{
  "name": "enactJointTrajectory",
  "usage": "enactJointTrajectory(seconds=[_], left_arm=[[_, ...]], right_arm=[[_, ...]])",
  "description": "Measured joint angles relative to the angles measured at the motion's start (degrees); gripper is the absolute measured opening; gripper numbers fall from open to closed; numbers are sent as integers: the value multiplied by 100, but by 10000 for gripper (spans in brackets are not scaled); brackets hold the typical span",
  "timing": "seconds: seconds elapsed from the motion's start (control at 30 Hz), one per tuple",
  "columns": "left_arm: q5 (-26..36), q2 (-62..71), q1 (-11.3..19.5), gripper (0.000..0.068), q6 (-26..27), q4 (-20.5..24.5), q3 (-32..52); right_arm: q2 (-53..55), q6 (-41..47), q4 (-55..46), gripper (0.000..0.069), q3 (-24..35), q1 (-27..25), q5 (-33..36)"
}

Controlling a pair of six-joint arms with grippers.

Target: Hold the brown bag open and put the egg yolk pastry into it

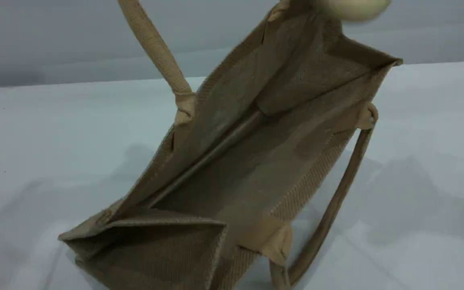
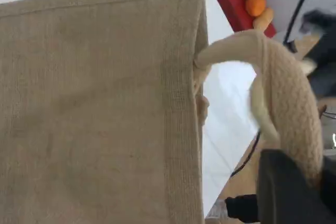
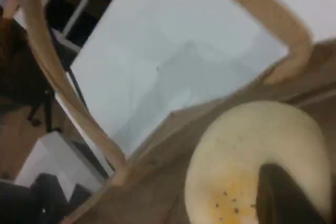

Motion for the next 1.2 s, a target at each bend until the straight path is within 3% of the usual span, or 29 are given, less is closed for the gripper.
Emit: enactJointTrajectory(seconds=[0.3, 0.5, 0.87, 1.03, 1.2], left_arm=[[0, 0, 1, 84, 36, 4, 0], [0, 0, 6, 84, 36, -12, -5], [0, 0, 6, 84, 70, -12, -5], [0, 0, 6, 84, 95, -12, -5], [-5, 0, 6, 84, 110, -12, -5]], right_arm=[[2, -94, 13, 40, 616, 1223, -1601], [78, -94, 136, 40, 797, 1514, -2745], [778, -966, 1096, 48, 797, 2088, -3316], [817, -1310, 1402, 118, 797, 2112, -3324], [817, -1444, 1402, 274, 797, 2112, -3438]])
